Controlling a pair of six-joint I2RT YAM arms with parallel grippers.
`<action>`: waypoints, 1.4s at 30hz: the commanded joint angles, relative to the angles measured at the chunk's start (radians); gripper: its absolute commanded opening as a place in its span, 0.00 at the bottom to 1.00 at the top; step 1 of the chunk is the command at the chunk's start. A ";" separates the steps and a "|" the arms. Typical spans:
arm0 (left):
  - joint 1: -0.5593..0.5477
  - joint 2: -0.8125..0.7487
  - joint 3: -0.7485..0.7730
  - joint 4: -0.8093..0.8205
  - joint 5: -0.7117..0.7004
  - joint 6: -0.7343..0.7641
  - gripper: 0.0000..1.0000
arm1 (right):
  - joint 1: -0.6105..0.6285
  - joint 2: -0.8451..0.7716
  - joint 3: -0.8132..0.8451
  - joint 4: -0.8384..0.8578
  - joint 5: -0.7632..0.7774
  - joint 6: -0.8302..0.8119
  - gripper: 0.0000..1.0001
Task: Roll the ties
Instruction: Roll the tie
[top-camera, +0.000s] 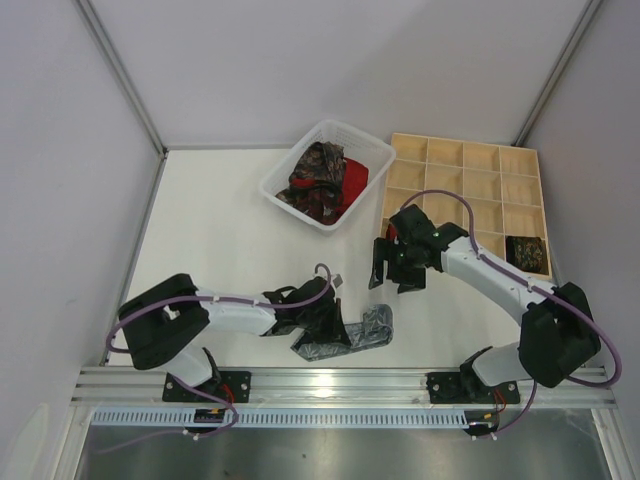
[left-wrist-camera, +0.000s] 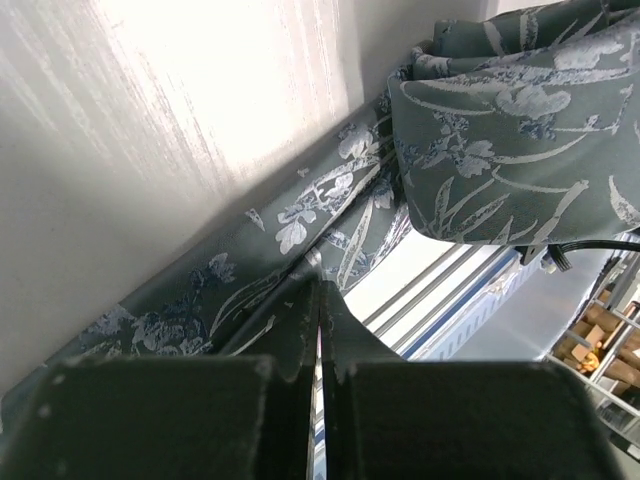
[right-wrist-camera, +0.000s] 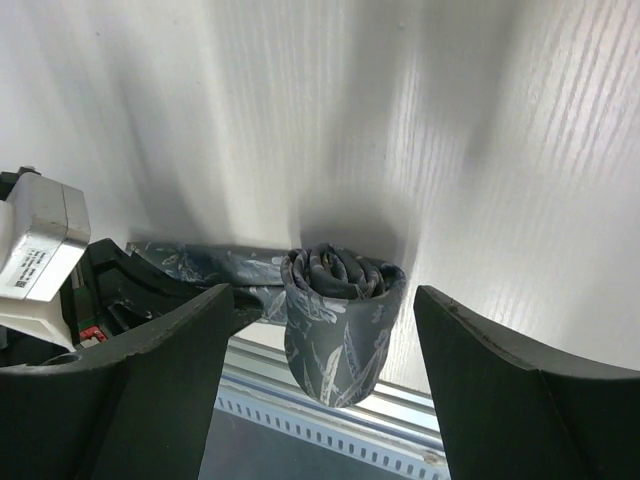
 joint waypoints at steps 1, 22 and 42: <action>0.010 0.050 0.026 -0.054 -0.019 0.007 0.00 | -0.017 0.033 0.044 0.058 -0.041 -0.048 0.79; 0.326 0.035 0.045 -0.357 -0.092 0.303 0.01 | -0.003 0.255 0.107 0.301 -0.197 -0.105 0.54; 0.287 -0.446 -0.066 -0.450 -0.137 0.228 0.31 | 0.006 0.304 0.259 0.314 -0.304 -0.205 0.83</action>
